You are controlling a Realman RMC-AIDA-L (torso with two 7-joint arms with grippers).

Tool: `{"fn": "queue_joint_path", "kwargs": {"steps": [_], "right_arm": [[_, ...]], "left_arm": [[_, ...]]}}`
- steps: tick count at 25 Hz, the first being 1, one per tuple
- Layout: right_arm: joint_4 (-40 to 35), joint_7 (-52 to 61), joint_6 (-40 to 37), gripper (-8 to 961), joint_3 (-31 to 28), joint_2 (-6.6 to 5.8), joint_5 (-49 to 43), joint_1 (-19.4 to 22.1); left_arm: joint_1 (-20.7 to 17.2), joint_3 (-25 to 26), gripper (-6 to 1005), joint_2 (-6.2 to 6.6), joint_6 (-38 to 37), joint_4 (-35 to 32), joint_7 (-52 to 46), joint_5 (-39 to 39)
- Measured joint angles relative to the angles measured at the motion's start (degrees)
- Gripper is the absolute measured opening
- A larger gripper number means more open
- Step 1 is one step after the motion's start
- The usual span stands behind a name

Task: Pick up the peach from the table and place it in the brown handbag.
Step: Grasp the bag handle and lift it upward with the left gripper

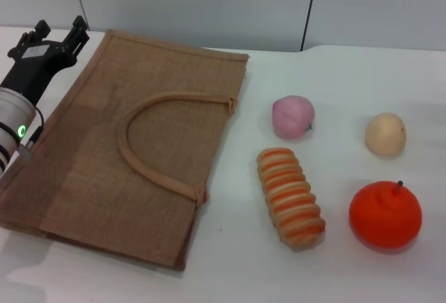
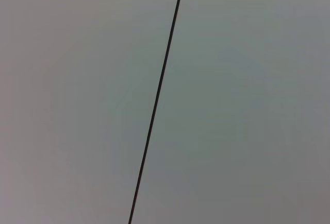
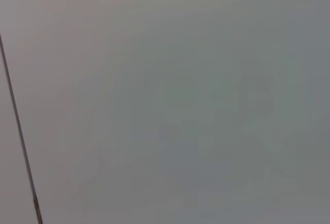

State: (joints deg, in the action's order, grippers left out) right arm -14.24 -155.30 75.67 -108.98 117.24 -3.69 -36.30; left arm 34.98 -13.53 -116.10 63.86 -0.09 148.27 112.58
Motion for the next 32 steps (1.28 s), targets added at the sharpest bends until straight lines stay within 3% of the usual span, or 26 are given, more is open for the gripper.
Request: {"fn": "queue_joint_path", "kwargs": {"steps": [14, 18, 26, 32], "right_arm": [[0.0, 0.0, 0.0, 847, -0.08, 0.0, 0.0, 0.0], [0.0, 0.0, 0.0, 847, -0.09, 0.0, 0.0, 0.01], [0.0, 0.0, -0.04, 847, 0.0, 0.0, 0.0, 0.16], [0.0, 0.0, -0.93, 847, 0.0, -0.07, 0.0, 0.15]], "left_arm": [[0.01, 0.0, 771, 0.0, -0.07, 0.0, -0.14, -0.31], [0.25, 0.0, 770, 0.24, -0.96, -0.37, -4.72, -3.65], [2.16, 0.0, 769, 2.53, -1.68, -5.45, -29.83, -21.11], [3.47, 0.0, 769, 1.24, -1.48, -16.26, -51.23, -35.41]]}}
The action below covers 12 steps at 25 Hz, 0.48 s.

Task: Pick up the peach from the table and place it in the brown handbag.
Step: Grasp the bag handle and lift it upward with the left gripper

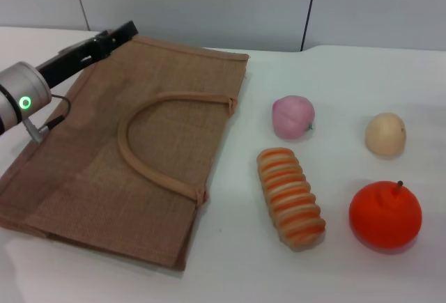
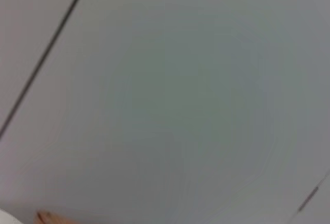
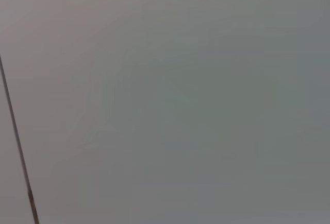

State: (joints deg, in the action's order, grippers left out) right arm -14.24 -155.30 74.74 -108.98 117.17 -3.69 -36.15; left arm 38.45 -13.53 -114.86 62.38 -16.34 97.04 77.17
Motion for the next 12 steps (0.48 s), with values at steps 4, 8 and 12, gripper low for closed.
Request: {"fn": "queue_joint_path", "kwargs": {"steps": [4, 8, 12], "right_arm": [[0.0, 0.0, -0.03, 847, -0.03, -0.02, 0.0, 0.01], [0.0, 0.0, -0.04, 847, 0.0, -0.07, 0.0, 0.03], [0.0, 0.0, -0.04, 848, 0.0, -0.13, 0.0, 0.03]], "left_arm": [[1.7, -1.5, 768, -1.1, 1.21, -9.32, -17.47, -12.65], [2.49, -9.04, 768, -1.16, 1.99, -15.47, -31.4, -18.73], [2.52, -17.58, 767, -1.18, 1.73, -20.7, -41.61, -22.9]]}}
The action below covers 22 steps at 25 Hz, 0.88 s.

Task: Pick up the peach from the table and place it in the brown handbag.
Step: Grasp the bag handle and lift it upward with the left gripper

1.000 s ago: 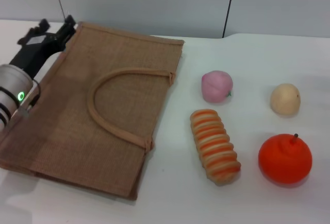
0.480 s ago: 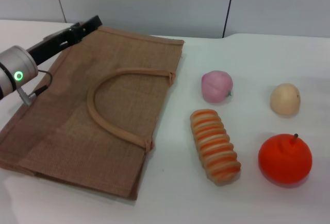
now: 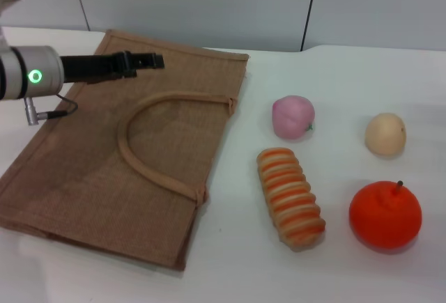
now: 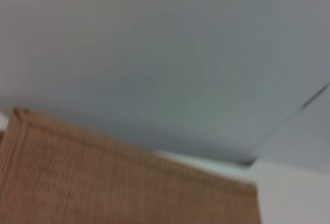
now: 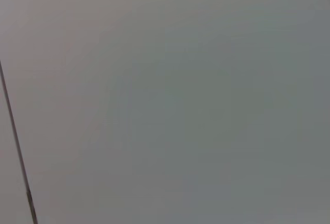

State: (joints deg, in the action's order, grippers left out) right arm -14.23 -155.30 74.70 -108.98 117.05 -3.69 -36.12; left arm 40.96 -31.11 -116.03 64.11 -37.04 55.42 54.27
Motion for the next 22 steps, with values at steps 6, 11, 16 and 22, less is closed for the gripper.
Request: {"fn": "queue_joint_path", "kwargs": {"steps": [6, 11, 16, 22], "right_arm": [[0.0, 0.0, 0.0, 848, 0.0, -0.07, 0.0, 0.05], [0.04, 0.0, 0.0, 848, 0.0, -0.07, 0.0, 0.14], [0.04, 0.0, 0.0, 848, -0.12, -0.07, 0.0, -0.09], [0.0, 0.0, 0.0, 848, -0.37, -0.07, 0.0, 0.04]], "left_arm": [[-0.82, -13.35, 767, -0.22, -0.41, -10.94, -18.13, -9.72], [-0.78, -23.13, 768, -0.24, -1.74, -15.11, -29.48, -18.91], [0.38, -25.56, 766, -0.22, -4.0, -13.0, -30.51, -20.05], [2.15, -26.48, 751, -0.06, -8.56, -6.47, -29.88, -22.13]]}}
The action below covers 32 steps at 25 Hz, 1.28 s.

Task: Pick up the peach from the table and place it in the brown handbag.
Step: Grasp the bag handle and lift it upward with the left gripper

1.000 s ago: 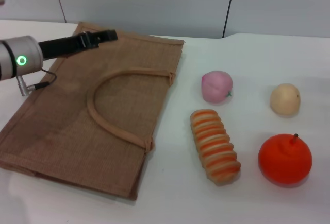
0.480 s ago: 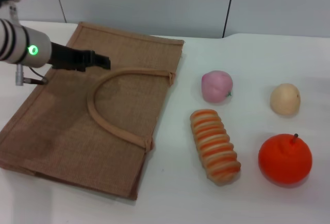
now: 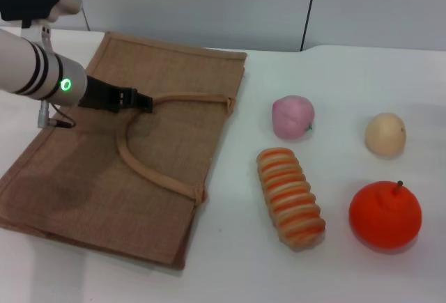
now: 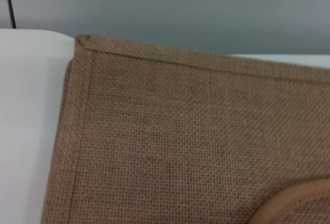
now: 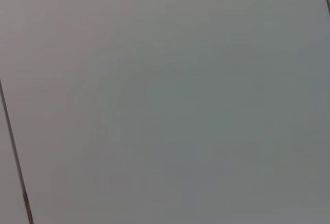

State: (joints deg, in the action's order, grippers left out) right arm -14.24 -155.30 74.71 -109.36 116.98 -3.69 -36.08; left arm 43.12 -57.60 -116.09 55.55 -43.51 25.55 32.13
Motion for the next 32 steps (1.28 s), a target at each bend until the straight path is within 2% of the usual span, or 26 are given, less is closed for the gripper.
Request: {"fn": "queue_joint_path", "kwargs": {"steps": [7, 15, 26, 29, 32], "right_arm": [[0.0, 0.0, 0.0, 848, -0.14, 0.0, 0.0, 0.07], [0.0, 0.0, 0.0, 848, -0.16, 0.0, 0.0, 0.03], [0.0, 0.0, 0.0, 840, -0.16, 0.0, 0.0, 0.14], [0.0, 0.0, 0.0, 835, -0.16, 0.0, 0.0, 0.15], [0.0, 0.0, 0.0, 831, -0.16, 0.0, 0.0, 0.15]], "left_arm": [[0.05, -2.89, 735, -0.04, -1.43, 0.55, 1.18, -0.46], [0.08, -3.06, 716, -0.16, -1.28, 0.54, 2.62, -0.26], [0.13, -3.14, 483, -0.19, -0.58, 0.54, 2.62, -0.15], [0.13, -3.14, 243, -0.19, -0.52, 0.54, 2.65, -0.01], [0.09, -3.13, 185, -0.19, -0.58, 0.54, 2.66, 0.2]]}}
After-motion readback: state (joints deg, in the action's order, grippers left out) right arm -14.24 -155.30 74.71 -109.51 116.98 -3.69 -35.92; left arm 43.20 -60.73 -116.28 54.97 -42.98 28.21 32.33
